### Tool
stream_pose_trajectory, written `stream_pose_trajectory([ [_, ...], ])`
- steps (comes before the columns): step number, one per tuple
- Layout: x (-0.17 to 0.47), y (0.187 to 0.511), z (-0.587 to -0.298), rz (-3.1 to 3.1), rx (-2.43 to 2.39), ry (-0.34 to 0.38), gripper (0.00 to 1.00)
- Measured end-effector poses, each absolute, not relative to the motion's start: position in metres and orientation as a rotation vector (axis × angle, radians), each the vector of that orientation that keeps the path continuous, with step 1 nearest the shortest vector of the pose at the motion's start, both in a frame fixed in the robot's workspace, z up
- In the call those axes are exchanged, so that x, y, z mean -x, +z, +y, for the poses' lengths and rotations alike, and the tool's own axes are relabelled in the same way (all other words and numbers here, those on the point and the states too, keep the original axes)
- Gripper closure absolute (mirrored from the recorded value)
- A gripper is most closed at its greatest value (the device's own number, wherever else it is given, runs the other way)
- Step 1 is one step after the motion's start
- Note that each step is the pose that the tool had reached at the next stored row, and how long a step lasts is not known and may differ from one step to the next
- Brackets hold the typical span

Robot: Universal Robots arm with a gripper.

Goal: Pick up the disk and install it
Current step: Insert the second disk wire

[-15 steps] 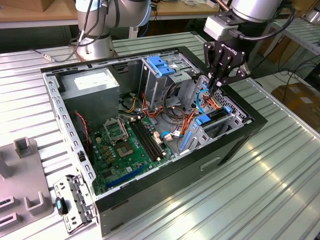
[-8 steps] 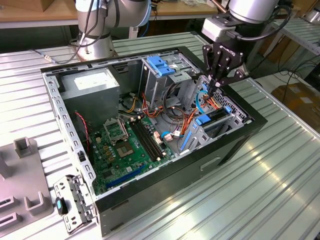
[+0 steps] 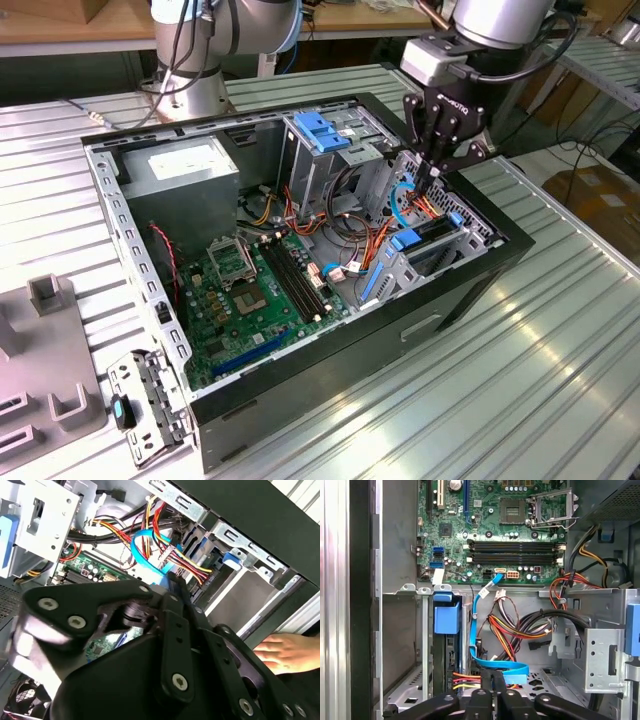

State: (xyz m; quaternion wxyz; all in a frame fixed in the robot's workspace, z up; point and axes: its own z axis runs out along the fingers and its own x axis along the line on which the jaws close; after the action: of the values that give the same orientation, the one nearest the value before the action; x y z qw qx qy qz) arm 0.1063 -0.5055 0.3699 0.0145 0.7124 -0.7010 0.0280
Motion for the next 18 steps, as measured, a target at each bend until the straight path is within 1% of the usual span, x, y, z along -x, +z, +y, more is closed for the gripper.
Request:
stream_pose_trajectory([
  [1, -0.1063, 0.3697, -0.5055, -2.182, -2.218, 0.087, 0.89],
  [6, -0.1063, 0.3691, -0.5055, -2.177, -2.213, 0.098, 0.89],
  [8, -0.1063, 0.3681, -0.5055, -2.166, -2.202, 0.12, 0.76],
  [12, -0.1064, 0.3652, -0.5053, -2.149, -2.185, 0.152, 0.76],
  [13, -0.1064, 0.3644, -0.5053, -2.146, -2.182, 0.158, 0.77],
  [14, -0.1064, 0.3641, -0.5052, -2.145, -2.181, 0.16, 0.84],
  [18, -0.1064, 0.3634, -0.5053, -2.143, -2.179, 0.164, 0.84],
])
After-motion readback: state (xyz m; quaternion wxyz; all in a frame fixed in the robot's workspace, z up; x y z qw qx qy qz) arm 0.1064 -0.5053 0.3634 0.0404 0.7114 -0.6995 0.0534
